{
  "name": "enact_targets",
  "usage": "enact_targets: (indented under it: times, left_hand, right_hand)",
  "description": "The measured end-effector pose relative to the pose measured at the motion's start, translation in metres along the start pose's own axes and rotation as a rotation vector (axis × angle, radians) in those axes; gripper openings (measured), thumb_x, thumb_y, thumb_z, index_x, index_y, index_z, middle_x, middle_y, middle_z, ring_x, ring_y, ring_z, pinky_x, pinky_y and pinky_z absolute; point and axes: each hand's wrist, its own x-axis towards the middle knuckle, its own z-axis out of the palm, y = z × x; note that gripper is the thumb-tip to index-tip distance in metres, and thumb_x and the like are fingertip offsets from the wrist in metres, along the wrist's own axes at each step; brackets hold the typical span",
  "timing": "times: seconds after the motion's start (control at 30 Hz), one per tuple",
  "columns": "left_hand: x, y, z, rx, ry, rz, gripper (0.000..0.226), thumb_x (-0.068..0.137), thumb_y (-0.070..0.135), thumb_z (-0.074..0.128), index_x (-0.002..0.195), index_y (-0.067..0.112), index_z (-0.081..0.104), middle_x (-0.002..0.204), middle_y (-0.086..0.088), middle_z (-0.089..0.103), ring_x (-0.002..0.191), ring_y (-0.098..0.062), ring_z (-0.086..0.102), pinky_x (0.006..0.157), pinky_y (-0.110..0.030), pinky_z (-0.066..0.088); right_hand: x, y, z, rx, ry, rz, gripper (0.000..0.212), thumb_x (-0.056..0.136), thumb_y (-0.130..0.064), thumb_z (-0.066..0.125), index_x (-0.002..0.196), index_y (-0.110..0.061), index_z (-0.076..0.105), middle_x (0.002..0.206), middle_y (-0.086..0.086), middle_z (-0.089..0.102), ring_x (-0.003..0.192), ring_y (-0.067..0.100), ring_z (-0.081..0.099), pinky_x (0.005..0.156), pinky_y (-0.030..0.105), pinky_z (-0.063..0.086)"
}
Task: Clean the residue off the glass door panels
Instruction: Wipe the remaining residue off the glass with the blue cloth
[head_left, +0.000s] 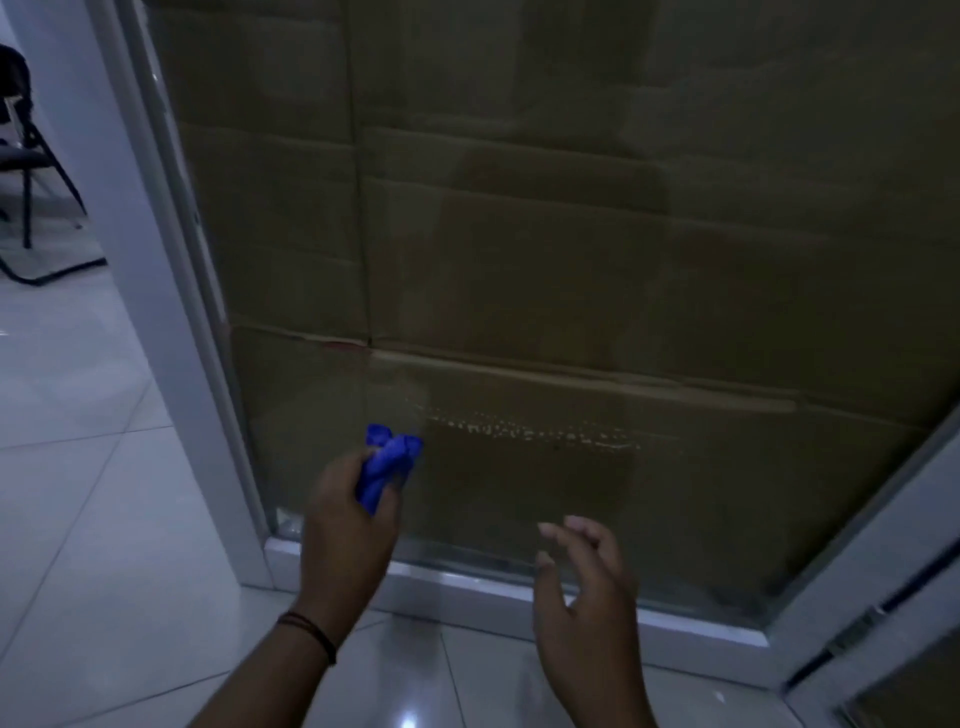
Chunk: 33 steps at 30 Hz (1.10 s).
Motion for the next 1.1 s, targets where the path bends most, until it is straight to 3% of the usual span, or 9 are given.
enact_targets:
  times: [0.1,0.23,0.37,0.47,0.57,0.73,0.83,0.97,1.1]
  left_hand:
    - [0.038,-0.025,-0.010,0.219,0.059,0.127,0.023,0.077,0.006,0.075,0.099,0.007,0.069,0.093,-0.009,0.051,0.076,-0.018,0.048,0.067,-0.027,0.037]
    - [0.075,-0.037,-0.005,0.375,0.065,0.187,0.027,0.083,0.007,0.069,0.108,0.002,0.065,0.091,-0.017,0.054,0.075,-0.035,0.055,0.061,-0.036,0.044]
    - [0.083,-0.036,0.013,0.261,0.062,0.042,0.020,0.091,0.016,0.057,0.108,0.009,0.050,0.087,-0.006,0.052,0.069,-0.026,0.049,0.059,-0.034,0.040]
    - [0.080,-0.032,0.024,0.268,0.079,0.060,0.012,0.091,0.014,0.056,0.094,0.012,0.044,0.070,0.002,0.044,0.056,-0.014,0.039,0.050,-0.028,0.028]
    - [0.080,-0.025,0.029,0.239,0.026,0.022,0.009,0.093,0.011,0.053,0.098,0.005,0.049,0.076,-0.006,0.049,0.062,-0.023,0.044,0.056,-0.034,0.033]
    - [0.074,0.000,0.039,0.212,-0.117,0.191,0.009,0.088,-0.005,0.054,0.096,-0.007,0.058,0.076,-0.012,0.052,0.063,-0.017,0.039,0.056,-0.022,0.021]
    - [0.068,0.014,0.050,0.182,-0.149,0.214,0.006,0.086,-0.007,0.055,0.086,-0.003,0.051,0.068,0.001,0.039,0.057,-0.006,0.034,0.054,-0.012,0.030]
    - [0.055,0.026,0.072,0.244,-0.195,0.223,0.018,0.087,0.000,0.056,0.088,0.012,0.042,0.078,-0.005,0.042,0.060,-0.011,0.033,0.051,-0.015,0.019]
    - [0.038,0.043,0.099,0.230,-0.264,0.228,0.009,0.089,0.005,0.055,0.094,0.007,0.047,0.083,-0.008,0.047,0.064,-0.019,0.041,0.050,-0.022,0.026]
  right_hand:
    - [0.009,0.010,0.003,-0.047,0.009,-0.009,0.037,0.067,0.019,0.062,0.089,-0.008,0.073,0.103,0.010,0.058,0.099,0.032,0.056,0.085,0.025,0.036]
    - [0.012,0.018,0.011,-0.078,-0.009,-0.039,0.046,0.060,0.025,0.057,0.087,-0.008,0.073,0.102,0.010,0.059,0.099,0.032,0.056,0.084,0.023,0.034]
    - [0.015,0.022,0.012,-0.075,-0.040,-0.019,0.048,0.060,0.026,0.054,0.086,-0.011,0.073,0.099,0.003,0.058,0.097,0.027,0.054,0.075,0.015,0.031]
    - [0.017,0.024,0.008,-0.078,-0.052,-0.010,0.049,0.061,0.025,0.054,0.087,-0.013,0.072,0.099,0.001,0.058,0.098,0.024,0.053,0.073,0.013,0.028]
    - [0.019,0.027,0.002,-0.064,-0.057,0.007,0.049,0.063,0.025,0.053,0.086,-0.015,0.070,0.100,0.001,0.058,0.099,0.022,0.052,0.075,0.014,0.028]
    - [0.020,0.036,-0.007,-0.058,-0.048,0.001,0.050,0.061,0.028,0.052,0.085,-0.012,0.071,0.099,0.004,0.060,0.096,0.025,0.054,0.076,0.015,0.030]
    - [0.022,0.045,-0.015,-0.056,-0.039,0.009,0.051,0.061,0.028,0.052,0.084,-0.014,0.070,0.099,0.005,0.060,0.096,0.025,0.055,0.076,0.014,0.030]
    - [0.024,0.057,-0.031,-0.067,-0.024,0.033,0.048,0.062,0.028,0.052,0.084,-0.011,0.071,0.098,0.006,0.061,0.095,0.026,0.055,0.074,0.016,0.032]
    - [0.027,0.069,-0.049,-0.069,0.012,0.061,0.040,0.069,0.015,0.048,0.083,-0.016,0.070,0.097,0.001,0.059,0.096,0.023,0.054,0.078,0.019,0.032]
